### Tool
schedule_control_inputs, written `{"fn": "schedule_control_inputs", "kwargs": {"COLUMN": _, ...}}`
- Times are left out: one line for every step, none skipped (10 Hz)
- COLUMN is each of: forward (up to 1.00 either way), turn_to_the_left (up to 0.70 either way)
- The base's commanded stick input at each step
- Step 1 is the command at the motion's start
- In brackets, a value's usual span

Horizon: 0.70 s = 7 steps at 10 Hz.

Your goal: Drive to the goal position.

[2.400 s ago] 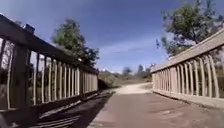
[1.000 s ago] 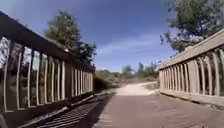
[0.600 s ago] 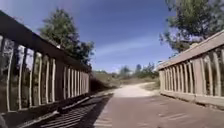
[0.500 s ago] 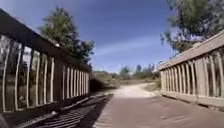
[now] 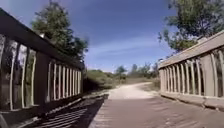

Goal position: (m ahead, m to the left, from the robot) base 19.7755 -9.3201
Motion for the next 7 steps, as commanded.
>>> {"fn": "schedule_control_inputs", "kwargs": {"forward": 0.5, "turn_to_the_left": 0.0}}
{"fn": "schedule_control_inputs", "kwargs": {"forward": 0.5, "turn_to_the_left": 0.0}}
{"fn": "schedule_control_inputs", "kwargs": {"forward": 0.5, "turn_to_the_left": 0.0}}
{"fn": "schedule_control_inputs", "kwargs": {"forward": 0.5, "turn_to_the_left": 0.0}}
{"fn": "schedule_control_inputs", "kwargs": {"forward": 0.5, "turn_to_the_left": 0.0}}
{"fn": "schedule_control_inputs", "kwargs": {"forward": 0.5, "turn_to_the_left": 0.0}}
{"fn": "schedule_control_inputs", "kwargs": {"forward": 0.5, "turn_to_the_left": 0.0}}
